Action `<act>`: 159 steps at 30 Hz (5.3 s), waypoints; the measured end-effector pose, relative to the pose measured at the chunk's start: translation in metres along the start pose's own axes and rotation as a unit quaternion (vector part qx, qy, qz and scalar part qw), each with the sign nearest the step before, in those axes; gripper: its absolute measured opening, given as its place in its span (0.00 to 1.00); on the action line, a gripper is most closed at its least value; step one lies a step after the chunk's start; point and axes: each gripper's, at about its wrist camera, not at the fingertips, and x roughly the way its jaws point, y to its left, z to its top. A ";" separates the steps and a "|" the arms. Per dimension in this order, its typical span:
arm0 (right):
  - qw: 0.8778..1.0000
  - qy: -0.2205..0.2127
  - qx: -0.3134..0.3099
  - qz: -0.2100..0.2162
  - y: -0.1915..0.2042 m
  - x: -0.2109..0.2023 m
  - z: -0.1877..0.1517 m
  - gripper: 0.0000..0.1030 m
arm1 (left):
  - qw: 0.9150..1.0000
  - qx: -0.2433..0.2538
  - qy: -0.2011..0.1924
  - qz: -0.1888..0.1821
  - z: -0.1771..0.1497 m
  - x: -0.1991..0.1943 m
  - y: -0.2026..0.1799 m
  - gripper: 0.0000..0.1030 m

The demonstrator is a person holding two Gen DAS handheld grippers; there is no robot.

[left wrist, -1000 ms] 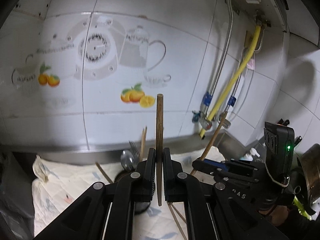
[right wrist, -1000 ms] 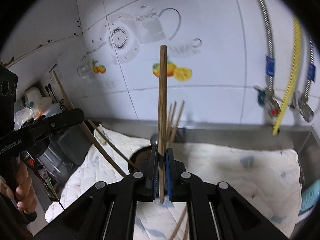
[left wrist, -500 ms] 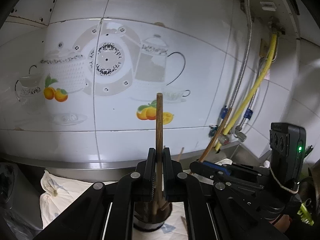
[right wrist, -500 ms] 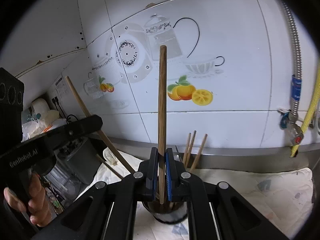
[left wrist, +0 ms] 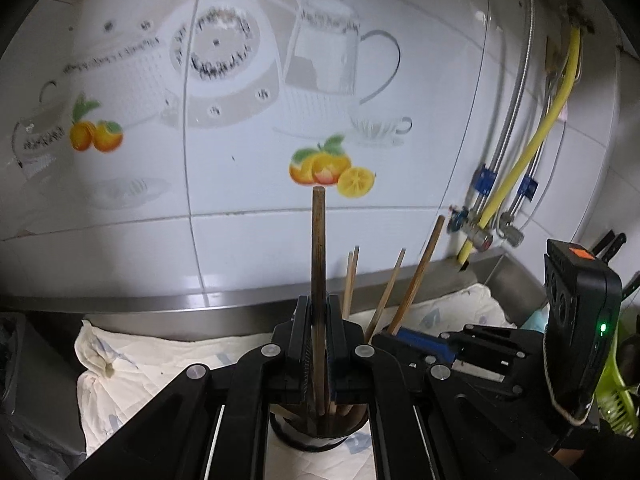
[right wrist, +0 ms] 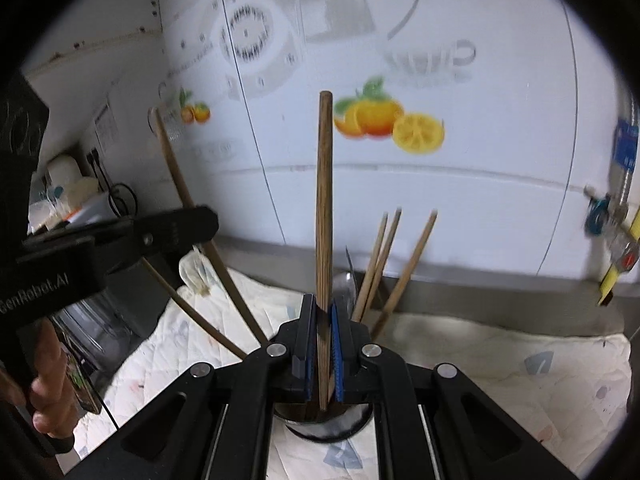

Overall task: Organize utensils
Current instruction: 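Lower both chopsticks into the black cup and open both tools, then move both tools over the last two chopsticks on the cloth, then close the right tool on one chopstick while the left tool closes on the other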

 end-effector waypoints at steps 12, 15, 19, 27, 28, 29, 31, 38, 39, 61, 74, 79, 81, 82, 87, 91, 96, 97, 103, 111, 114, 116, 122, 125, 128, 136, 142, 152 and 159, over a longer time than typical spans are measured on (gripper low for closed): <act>0.999 0.039 0.014 -0.008 -0.004 0.020 -0.022 0.09 | 0.999 0.007 0.049 0.004 -0.011 0.035 -0.004 0.06; 0.999 0.045 0.025 -0.005 -0.006 0.022 -0.022 0.10 | 0.998 0.007 0.054 0.006 -0.012 0.040 -0.004 0.06; 0.998 0.048 0.031 -0.004 -0.010 0.019 -0.023 0.10 | 0.998 0.006 0.058 0.011 -0.012 0.044 -0.005 0.07; 0.998 0.051 0.032 0.000 -0.011 0.016 -0.024 0.10 | 0.998 0.002 0.062 0.013 -0.011 0.045 -0.005 0.08; 0.998 0.051 0.032 -0.001 -0.011 0.016 -0.023 0.11 | 0.998 0.002 0.061 0.011 -0.011 0.045 -0.005 0.08; 0.998 0.052 0.032 -0.001 -0.011 0.015 -0.023 0.13 | 0.998 0.001 0.062 0.013 -0.011 0.045 -0.005 0.08; 0.998 0.049 0.032 -0.001 -0.011 0.012 -0.023 0.20 | 0.998 -0.001 0.062 0.011 -0.011 0.045 -0.005 0.08; 0.999 0.036 0.032 -0.004 -0.011 -0.001 -0.021 0.28 | 0.998 -0.008 0.059 0.017 -0.011 0.034 -0.002 0.08; 0.999 0.036 0.030 -0.003 -0.011 -0.004 -0.021 0.28 | 0.998 -0.010 0.058 0.015 -0.011 0.031 -0.002 0.08; 0.979 0.181 0.088 -0.039 -0.056 -0.027 -0.132 0.28 | 0.999 -0.017 0.035 0.008 -0.030 -0.033 -0.009 0.08; 0.968 0.230 0.095 -0.027 -0.058 -0.017 -0.170 0.28 | 0.999 -0.015 0.043 -0.027 -0.045 -0.056 -0.029 0.08; 0.966 0.237 0.097 -0.024 -0.055 -0.023 -0.178 0.28 | 0.997 -0.007 0.066 -0.046 -0.065 -0.050 -0.043 0.08; 0.965 0.239 0.103 -0.021 -0.055 -0.027 -0.182 0.28 | 0.996 -0.007 0.077 -0.052 -0.074 -0.044 -0.047 0.08; 0.965 0.240 0.103 -0.021 -0.054 -0.028 -0.183 0.28 | 0.995 -0.007 0.085 -0.057 -0.079 -0.039 -0.050 0.08; 0.965 0.242 0.098 -0.027 -0.049 -0.029 -0.192 0.28 | 0.989 -0.006 0.124 -0.080 -0.103 -0.011 -0.063 0.08; 0.965 0.236 0.110 -0.027 -0.051 -0.024 -0.190 0.28 | 0.982 -0.012 0.160 -0.094 -0.129 0.019 -0.073 0.08; 0.968 0.228 0.093 -0.037 -0.052 -0.012 -0.182 0.25 | 0.975 -0.017 0.197 -0.103 -0.157 0.050 -0.079 0.08; 0.969 0.226 0.088 -0.039 -0.052 -0.009 -0.180 0.24 | 0.974 -0.016 0.200 -0.102 -0.160 0.053 -0.079 0.08; 0.971 0.224 0.079 -0.039 -0.059 0.009 -0.168 0.22 | 0.972 -0.017 0.215 -0.098 -0.173 0.073 -0.080 0.08; 0.971 0.230 0.045 -0.047 -0.060 0.028 -0.157 0.16 | 0.965 -0.022 0.242 -0.099 -0.187 0.100 -0.083 0.08; 0.970 0.234 0.034 -0.050 -0.058 0.029 -0.156 0.14 | 0.962 -0.023 0.252 -0.103 -0.191 0.108 -0.086 0.08; 0.969 0.239 0.026 -0.051 -0.056 0.031 -0.155 0.14 | 0.960 -0.022 0.258 -0.103 -0.194 0.113 -0.088 0.08; 0.969 0.241 0.021 -0.053 -0.054 0.034 -0.154 0.11 | 0.956 -0.029 0.274 -0.098 -0.200 0.129 -0.092 0.08; 0.968 0.242 0.040 -0.043 -0.061 0.029 -0.155 0.11 | 0.955 -0.030 0.280 -0.095 -0.202 0.132 -0.091 0.08; 0.969 0.240 0.040 -0.050 -0.065 0.022 -0.158 0.11 | 0.953 -0.035 0.284 -0.097 -0.203 0.134 -0.092 0.08; 0.968 0.238 0.057 -0.060 -0.081 0.003 -0.167 0.11 | 0.950 -0.037 0.296 -0.090 -0.202 0.148 -0.100 0.08; 0.967 0.240 0.065 -0.061 -0.084 0.000 -0.170 0.11 | 0.948 -0.037 0.306 -0.074 -0.204 0.159 -0.105 0.18; 0.966 0.243 0.072 -0.057 -0.086 0.006 -0.168 0.11 | 0.951 -0.022 0.305 -0.044 -0.204 0.166 -0.116 0.23; 0.966 0.244 0.071 -0.053 -0.090 0.006 -0.168 0.11 | 0.954 0.004 0.299 -0.024 -0.202 0.171 -0.121 0.11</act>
